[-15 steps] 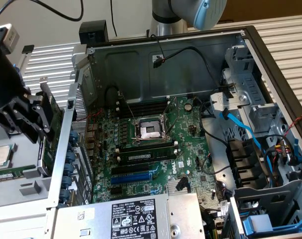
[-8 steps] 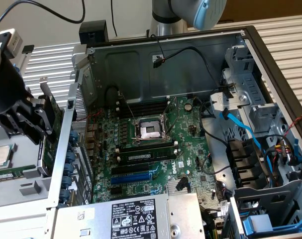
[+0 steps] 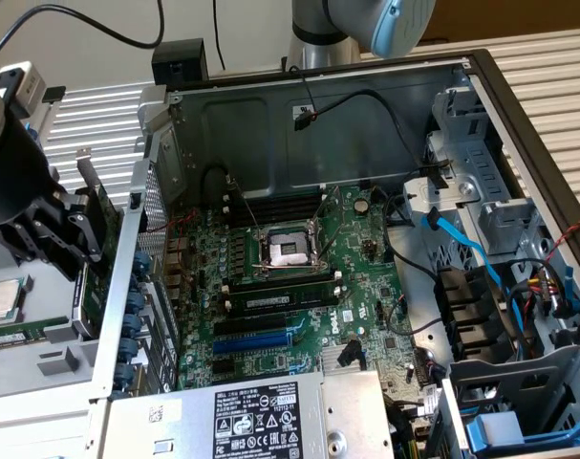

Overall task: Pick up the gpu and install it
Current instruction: 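Pick up the gpu and move the gpu toward the slot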

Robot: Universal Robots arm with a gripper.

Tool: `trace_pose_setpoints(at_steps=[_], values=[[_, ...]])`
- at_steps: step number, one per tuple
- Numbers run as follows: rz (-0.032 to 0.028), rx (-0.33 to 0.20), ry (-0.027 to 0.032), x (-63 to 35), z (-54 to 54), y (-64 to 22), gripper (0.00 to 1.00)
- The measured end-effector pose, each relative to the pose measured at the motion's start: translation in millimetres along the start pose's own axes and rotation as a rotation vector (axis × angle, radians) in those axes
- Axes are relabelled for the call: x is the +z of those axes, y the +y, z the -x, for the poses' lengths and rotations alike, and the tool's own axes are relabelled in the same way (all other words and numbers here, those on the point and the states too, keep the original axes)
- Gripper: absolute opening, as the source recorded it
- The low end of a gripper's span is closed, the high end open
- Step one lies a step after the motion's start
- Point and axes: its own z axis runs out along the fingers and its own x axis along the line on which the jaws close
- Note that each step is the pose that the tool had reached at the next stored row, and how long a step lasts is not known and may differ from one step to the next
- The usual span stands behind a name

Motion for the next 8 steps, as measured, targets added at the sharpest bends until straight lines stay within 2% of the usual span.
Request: trace_pose_setpoints(at_steps=[8], values=[[0.0024,0.0,-0.0013,2.2,0.2,0.4,0.51]])
